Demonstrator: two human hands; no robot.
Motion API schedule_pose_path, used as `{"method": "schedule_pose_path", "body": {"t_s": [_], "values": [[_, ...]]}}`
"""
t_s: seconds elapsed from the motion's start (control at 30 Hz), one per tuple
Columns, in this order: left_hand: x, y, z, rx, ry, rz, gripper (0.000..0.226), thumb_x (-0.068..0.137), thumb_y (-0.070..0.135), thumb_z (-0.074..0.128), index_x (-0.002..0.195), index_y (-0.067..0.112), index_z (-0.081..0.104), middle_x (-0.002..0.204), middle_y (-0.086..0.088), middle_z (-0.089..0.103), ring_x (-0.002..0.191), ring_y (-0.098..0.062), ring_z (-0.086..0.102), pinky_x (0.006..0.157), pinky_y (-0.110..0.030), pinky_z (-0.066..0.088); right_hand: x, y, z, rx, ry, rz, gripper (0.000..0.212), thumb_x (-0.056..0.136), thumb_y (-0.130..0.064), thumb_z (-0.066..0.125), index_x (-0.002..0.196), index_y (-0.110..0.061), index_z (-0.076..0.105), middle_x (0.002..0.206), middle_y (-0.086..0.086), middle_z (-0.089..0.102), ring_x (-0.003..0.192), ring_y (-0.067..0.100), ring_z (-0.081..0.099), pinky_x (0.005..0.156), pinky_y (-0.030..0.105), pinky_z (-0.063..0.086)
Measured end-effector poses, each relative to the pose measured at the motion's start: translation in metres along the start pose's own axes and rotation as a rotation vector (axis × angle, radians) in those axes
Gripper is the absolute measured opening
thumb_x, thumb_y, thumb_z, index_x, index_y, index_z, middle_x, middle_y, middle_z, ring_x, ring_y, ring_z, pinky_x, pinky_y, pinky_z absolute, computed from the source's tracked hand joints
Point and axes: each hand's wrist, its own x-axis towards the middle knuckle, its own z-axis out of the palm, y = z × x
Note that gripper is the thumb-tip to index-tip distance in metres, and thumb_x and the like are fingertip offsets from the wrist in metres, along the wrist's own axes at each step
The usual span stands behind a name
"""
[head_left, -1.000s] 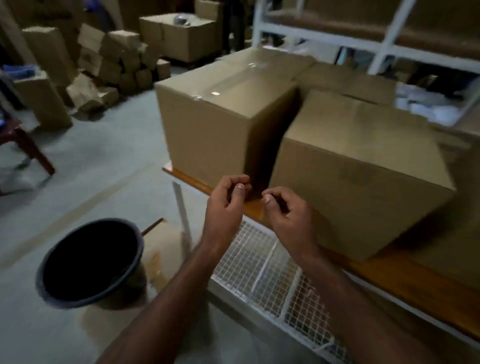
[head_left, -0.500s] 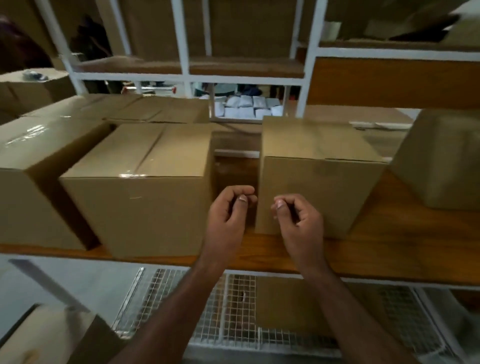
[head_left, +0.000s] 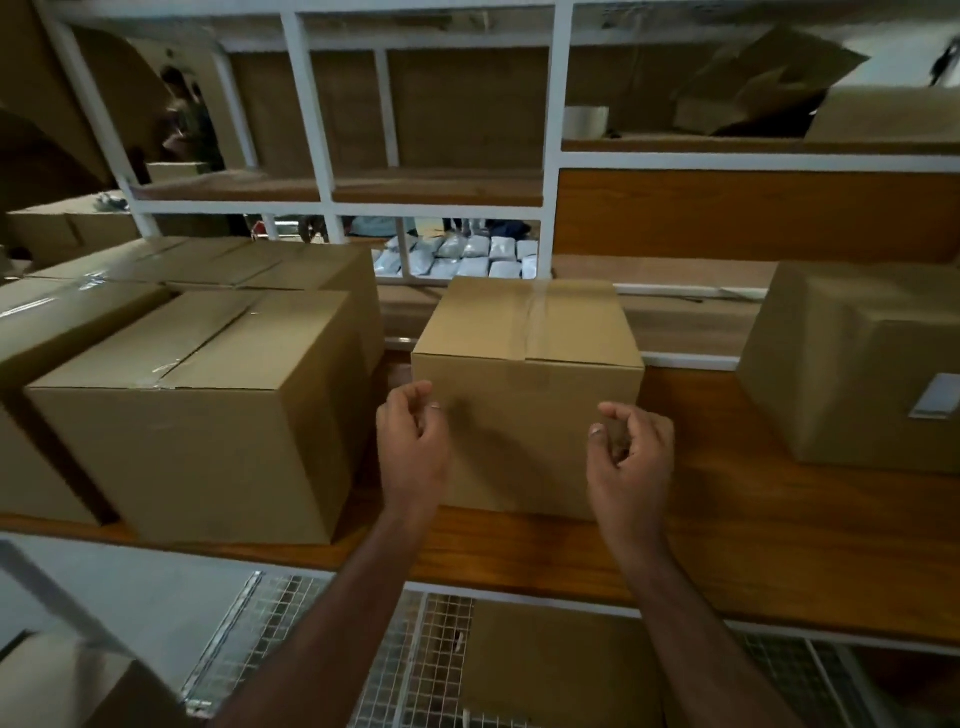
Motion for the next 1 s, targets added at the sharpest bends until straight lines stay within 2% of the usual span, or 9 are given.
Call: {"method": "schedule_pose_path", "body": {"t_s": [0.1,0.17,0.27,0.4,0.5,0.67,0.8,0.93,1.0], "values": [[0.004,-0.006,0.003,0.091,0.047,-0.042,0.028,0.102,0.018,0.052,0.13,0.019,0.05,0.128,-0.001,0.042,0.102,-0.011,0.054,0.089,-0.031,0.054,0.003,0.009,0.0,-0.095,0.024,0.021,0.029,0.088,-0.01,0.07,0.117,-0.013,0.067,0.125,0.014,0.049,0.106,0.02,0.049,0.076,-0.003,0.037],[0.007,-0.009,0.005,0.12,0.029,-0.063,0.033,0.101,0.02,0.055,0.133,0.018,0.047,0.127,0.002,0.039,0.112,-0.016,0.053,0.097,-0.037,0.053,0.0,0.014,0.002,-0.128,0.015,0.037,0.031,0.088,-0.012,0.072,0.118,-0.014,0.066,0.134,0.015,0.044,0.119,0.023,0.042,0.074,-0.002,0.033],[0.01,-0.014,0.008,0.115,0.011,-0.077,0.038,0.099,0.018,0.057,0.135,0.019,0.045,0.127,0.003,0.042,0.116,-0.015,0.051,0.097,-0.031,0.05,-0.001,0.021,0.007,-0.122,-0.031,0.092,0.033,0.089,-0.014,0.071,0.121,-0.018,0.064,0.145,0.012,0.037,0.129,0.026,0.042,0.078,0.008,0.033],[0.011,-0.021,0.014,0.091,-0.025,-0.088,0.045,0.099,0.016,0.059,0.14,0.019,0.042,0.133,0.001,0.044,0.116,-0.013,0.052,0.096,-0.029,0.049,-0.002,0.027,0.008,-0.083,-0.081,0.079,0.034,0.09,-0.012,0.069,0.122,-0.017,0.062,0.145,0.01,0.039,0.13,0.024,0.047,0.081,0.008,0.038],[0.017,-0.024,0.013,0.073,-0.017,-0.093,0.051,0.096,0.017,0.062,0.142,0.019,0.04,0.132,0.002,0.045,0.117,-0.014,0.053,0.101,-0.035,0.051,0.0,0.026,0.009,-0.094,-0.086,0.072,0.034,0.089,-0.014,0.07,0.122,-0.017,0.062,0.143,0.009,0.042,0.126,0.022,0.05,0.077,0.001,0.034],[0.027,-0.022,0.009,0.095,-0.035,-0.06,0.054,0.097,0.022,0.063,0.146,0.021,0.042,0.134,0.001,0.04,0.121,-0.016,0.049,0.106,-0.039,0.048,0.01,0.022,0.01,-0.097,-0.054,0.043,0.034,0.088,-0.014,0.07,0.121,-0.017,0.061,0.139,0.011,0.046,0.122,0.022,0.051,0.074,0.003,0.032],[0.042,-0.012,0.005,0.093,-0.04,-0.05,0.059,0.097,0.026,0.063,0.149,0.023,0.038,0.137,0.0,0.034,0.123,-0.017,0.043,0.11,-0.043,0.043,0.028,0.015,0.012,-0.073,-0.019,-0.045,0.038,0.086,-0.013,0.071,0.122,-0.013,0.059,0.132,0.011,0.053,0.12,0.024,0.051,0.081,0.015,0.041],[0.055,0.013,0.003,-0.011,-0.108,0.013,0.067,0.098,0.028,0.061,0.155,0.033,0.025,0.142,0.002,0.024,0.124,-0.016,0.039,0.099,-0.032,0.041,0.047,-0.001,0.022,-0.038,0.005,-0.118,0.038,0.085,-0.015,0.071,0.121,-0.012,0.059,0.131,0.013,0.054,0.124,0.029,0.048,0.088,0.032,0.046],[0.062,0.027,0.002,-0.068,-0.128,0.028,0.07,0.099,0.03,0.06,0.156,0.034,0.021,0.144,0.003,0.022,0.125,-0.018,0.04,0.1,-0.034,0.045,0.056,-0.011,0.028,-0.016,0.037,-0.124,0.037,0.085,-0.017,0.071,0.12,-0.012,0.059,0.129,0.012,0.054,0.123,0.03,0.048,0.088,0.039,0.05]]}}
